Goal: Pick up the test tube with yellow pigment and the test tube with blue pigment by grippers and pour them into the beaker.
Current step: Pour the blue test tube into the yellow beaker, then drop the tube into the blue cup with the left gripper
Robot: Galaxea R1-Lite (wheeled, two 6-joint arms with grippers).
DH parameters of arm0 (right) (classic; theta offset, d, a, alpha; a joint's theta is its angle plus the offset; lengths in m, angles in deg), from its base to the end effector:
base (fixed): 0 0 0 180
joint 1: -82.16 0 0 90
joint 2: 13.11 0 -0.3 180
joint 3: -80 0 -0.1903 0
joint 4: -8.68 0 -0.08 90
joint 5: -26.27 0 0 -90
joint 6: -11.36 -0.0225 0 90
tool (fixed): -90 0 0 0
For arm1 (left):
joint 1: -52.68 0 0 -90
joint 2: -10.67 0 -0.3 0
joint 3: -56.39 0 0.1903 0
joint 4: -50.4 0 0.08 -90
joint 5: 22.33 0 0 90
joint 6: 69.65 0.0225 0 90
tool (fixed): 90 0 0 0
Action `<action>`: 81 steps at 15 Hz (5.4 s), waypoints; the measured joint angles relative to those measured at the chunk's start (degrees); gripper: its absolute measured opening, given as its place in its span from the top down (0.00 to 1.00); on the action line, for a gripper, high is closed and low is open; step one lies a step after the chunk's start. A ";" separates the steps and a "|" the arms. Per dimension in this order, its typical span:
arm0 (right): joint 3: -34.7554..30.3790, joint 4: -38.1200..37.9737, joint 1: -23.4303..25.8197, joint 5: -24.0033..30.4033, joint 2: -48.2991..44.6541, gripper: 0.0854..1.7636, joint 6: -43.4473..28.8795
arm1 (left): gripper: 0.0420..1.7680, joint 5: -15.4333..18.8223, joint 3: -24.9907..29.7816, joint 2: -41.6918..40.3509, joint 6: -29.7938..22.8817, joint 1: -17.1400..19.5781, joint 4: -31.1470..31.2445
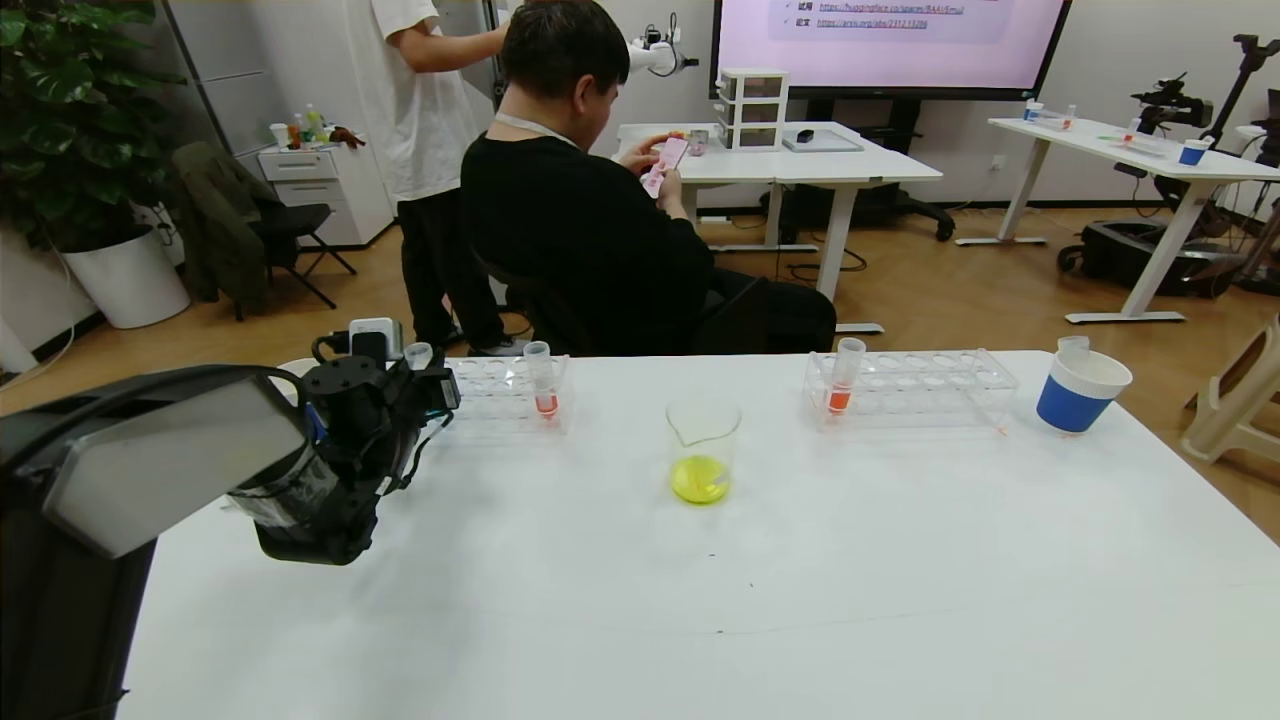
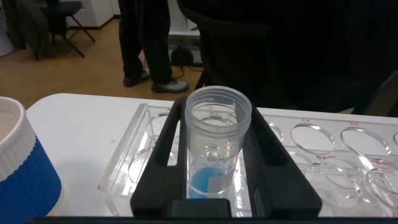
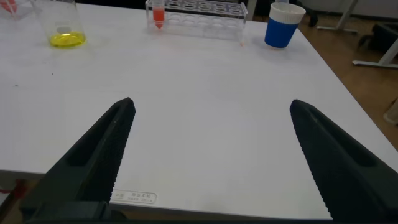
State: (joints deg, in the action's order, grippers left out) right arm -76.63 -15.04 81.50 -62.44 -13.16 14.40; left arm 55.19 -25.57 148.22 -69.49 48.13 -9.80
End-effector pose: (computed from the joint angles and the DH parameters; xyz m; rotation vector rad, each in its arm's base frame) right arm -0.0229 0.0002 0.0748 -0.0530 0.0043 0.0342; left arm 0.4296 -0.0293 0.0537 -0.0091 -0.0794 0.1384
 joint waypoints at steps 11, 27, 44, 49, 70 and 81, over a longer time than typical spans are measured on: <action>0.00 0.02 0.00 0.00 0.00 0.02 0.00 | 0.74 -1.07 -3.08 -10.23 0.41 -1.10 14.41; 0.00 0.00 0.00 0.00 0.00 0.02 0.00 | 0.74 22.70 -15.63 -19.10 11.96 -16.26 27.06; 0.00 0.02 -0.02 0.00 0.00 0.02 0.00 | 0.74 46.39 -18.93 -5.46 52.19 -22.82 15.27; 0.00 0.02 0.00 0.00 0.00 0.02 0.00 | 0.74 54.67 -19.79 -5.13 64.96 -22.02 16.43; 0.00 0.02 0.00 0.02 0.00 0.02 0.00 | 0.74 53.19 -19.24 -1.91 90.82 -19.70 16.57; 0.00 0.00 0.02 0.02 0.00 0.02 0.00 | 0.74 50.60 -18.74 -1.85 106.09 -20.25 16.48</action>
State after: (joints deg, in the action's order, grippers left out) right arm -76.63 -15.04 81.53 -62.42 -13.16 14.40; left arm 105.79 -44.31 146.36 36.60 27.88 6.68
